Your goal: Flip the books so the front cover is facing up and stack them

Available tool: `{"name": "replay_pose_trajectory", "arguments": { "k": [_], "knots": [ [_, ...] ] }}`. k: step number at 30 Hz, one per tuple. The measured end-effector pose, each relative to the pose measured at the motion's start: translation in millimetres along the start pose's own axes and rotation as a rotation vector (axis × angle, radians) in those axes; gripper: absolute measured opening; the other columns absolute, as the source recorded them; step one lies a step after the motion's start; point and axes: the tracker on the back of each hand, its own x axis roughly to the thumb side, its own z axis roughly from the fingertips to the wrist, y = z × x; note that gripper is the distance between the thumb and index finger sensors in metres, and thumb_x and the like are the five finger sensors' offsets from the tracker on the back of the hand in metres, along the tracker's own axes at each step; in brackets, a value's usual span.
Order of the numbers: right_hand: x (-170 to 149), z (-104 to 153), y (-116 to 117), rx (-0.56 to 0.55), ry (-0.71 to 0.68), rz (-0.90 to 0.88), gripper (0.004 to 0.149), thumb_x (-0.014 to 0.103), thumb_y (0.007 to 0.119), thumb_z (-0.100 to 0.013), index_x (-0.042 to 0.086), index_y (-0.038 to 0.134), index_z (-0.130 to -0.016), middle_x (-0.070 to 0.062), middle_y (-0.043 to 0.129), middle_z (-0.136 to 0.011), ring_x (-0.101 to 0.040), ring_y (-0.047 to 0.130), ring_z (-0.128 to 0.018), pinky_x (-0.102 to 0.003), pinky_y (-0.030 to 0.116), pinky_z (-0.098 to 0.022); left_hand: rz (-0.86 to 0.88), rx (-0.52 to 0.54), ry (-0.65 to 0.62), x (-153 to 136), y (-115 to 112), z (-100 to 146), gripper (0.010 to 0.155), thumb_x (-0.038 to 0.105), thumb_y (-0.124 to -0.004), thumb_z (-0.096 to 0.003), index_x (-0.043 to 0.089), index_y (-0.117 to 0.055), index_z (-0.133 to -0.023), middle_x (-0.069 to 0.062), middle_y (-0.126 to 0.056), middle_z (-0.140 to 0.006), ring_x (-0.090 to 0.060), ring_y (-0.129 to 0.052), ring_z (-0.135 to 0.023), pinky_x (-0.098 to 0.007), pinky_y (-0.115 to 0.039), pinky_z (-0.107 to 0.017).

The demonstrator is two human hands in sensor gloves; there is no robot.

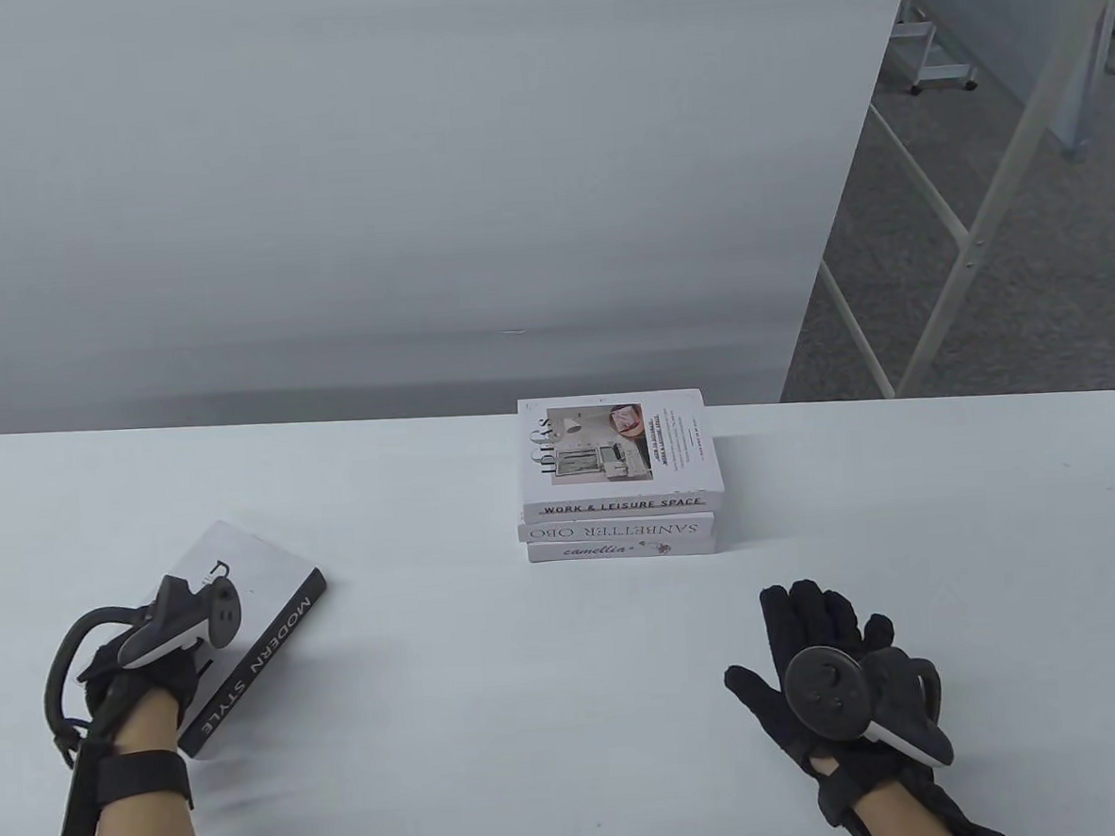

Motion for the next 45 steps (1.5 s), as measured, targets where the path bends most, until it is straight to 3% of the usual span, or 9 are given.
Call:
{"name": "replay_pose_trajectory", "arguments": {
  "k": [11,12,13,14,15,19,24,31,45],
  "knots": [
    [3,1,1,0.013,-0.011,-0.007,0.083,0.058,0.066,-0.057,0.000,0.040,-0.111,-0.043,0.040,-0.109,-0.071,0.047,-0.092,-0.087,0.036,-0.053,-0.057,0.004,-0.091,52,25,14,0.073,0.045,-0.082,-0.0329,0.032,-0.054,-0.100,-0.010,-0.068,-0.100,-0.023,-0.106,-0.058,-0.036,-0.091,-0.043],
    [3,1,1,0.014,-0.011,-0.008,0.083,0.058,0.065,-0.057,0.000,0.040,-0.111,-0.043,0.040,-0.109,-0.071,0.047,-0.092,-0.087,0.036,-0.053,-0.083,0.015,-0.099,58,26,16,0.075,0.047,-0.080,-0.0316,0.031,-0.053,-0.100,-0.010,-0.068,-0.100,-0.024,-0.105,-0.060,-0.037,-0.090,-0.046],
    [3,1,1,0.014,-0.011,-0.011,0.083,0.058,0.066,-0.057,0.000,0.040,-0.111,-0.043,0.040,-0.109,-0.071,0.047,-0.092,-0.087,0.036,-0.053,-0.118,0.028,-0.110,63,25,17,0.077,0.051,-0.076,-0.0300,0.030,-0.053,-0.100,-0.010,-0.065,-0.104,-0.026,-0.096,-0.077,-0.041,-0.083,-0.056],
    [3,1,1,0.015,-0.011,-0.015,0.083,0.058,0.066,-0.057,0.000,0.040,-0.111,-0.043,0.040,-0.109,-0.071,0.047,-0.092,-0.087,0.036,-0.053,-0.146,0.036,-0.125,68,25,17,0.077,0.053,-0.071,-0.0298,0.029,-0.051,-0.101,-0.009,-0.062,-0.105,-0.037,-0.079,-0.094,-0.050,-0.075,-0.064],
    [3,1,1,0.015,-0.012,-0.016,0.083,0.058,0.066,-0.057,0.000,0.040,-0.111,-0.043,0.040,-0.109,-0.071,0.047,-0.092,-0.087,0.036,-0.053,-0.145,0.045,-0.114,69,24,18,0.077,0.052,-0.070,-0.0296,0.029,-0.050,-0.101,-0.010,-0.062,-0.105,-0.038,-0.080,-0.094,-0.050,-0.075,-0.065],
    [3,1,1,0.013,-0.012,-0.022,0.083,0.058,0.066,-0.057,0.000,0.040,-0.111,-0.043,0.040,-0.108,-0.071,0.047,-0.092,-0.087,0.036,-0.053,-0.027,0.013,-0.138,70,24,19,0.076,0.049,-0.072,-0.0314,0.027,-0.050,-0.101,-0.014,-0.059,-0.103,-0.040,-0.084,-0.088,-0.049,-0.079,-0.061],
    [3,0,1,0.013,-0.012,-0.024,0.083,0.057,0.066,-0.057,0.000,0.041,-0.111,-0.043,0.040,-0.108,-0.071,0.047,-0.092,-0.087,0.036,-0.053,-0.042,0.080,-0.173,88,33,28,0.070,0.049,-0.076,-0.0318,0.029,-0.060,-0.096,-0.010,-0.071,-0.095,-0.034,-0.096,-0.074,-0.041,-0.088,-0.051],
    [6,-1,7,0.037,-0.020,-0.015,0.083,0.057,0.065,-0.057,0.000,0.041,-0.111,-0.043,0.040,-0.108,-0.071,0.048,-0.092,-0.087,0.036,-0.053,-0.045,0.156,-0.229,127,49,42,0.062,0.048,-0.082,-0.0322,0.028,-0.070,-0.090,-0.007,-0.082,-0.085,-0.027,-0.106,-0.060,-0.035,-0.093,-0.040],
    [12,-2,15,0.038,-0.052,0.005,0.083,0.057,0.065,-0.057,0.000,0.040,-0.111,-0.043,0.040,-0.108,-0.070,0.049,-0.092,-0.086,0.038,-0.053,-0.074,0.230,-0.402,224,77,88,0.062,0.053,-0.083,-0.0326,0.026,-0.074,-0.088,-0.007,-0.087,-0.079,-0.023,-0.108,-0.052,-0.031,-0.095,-0.035]
  ]
}}
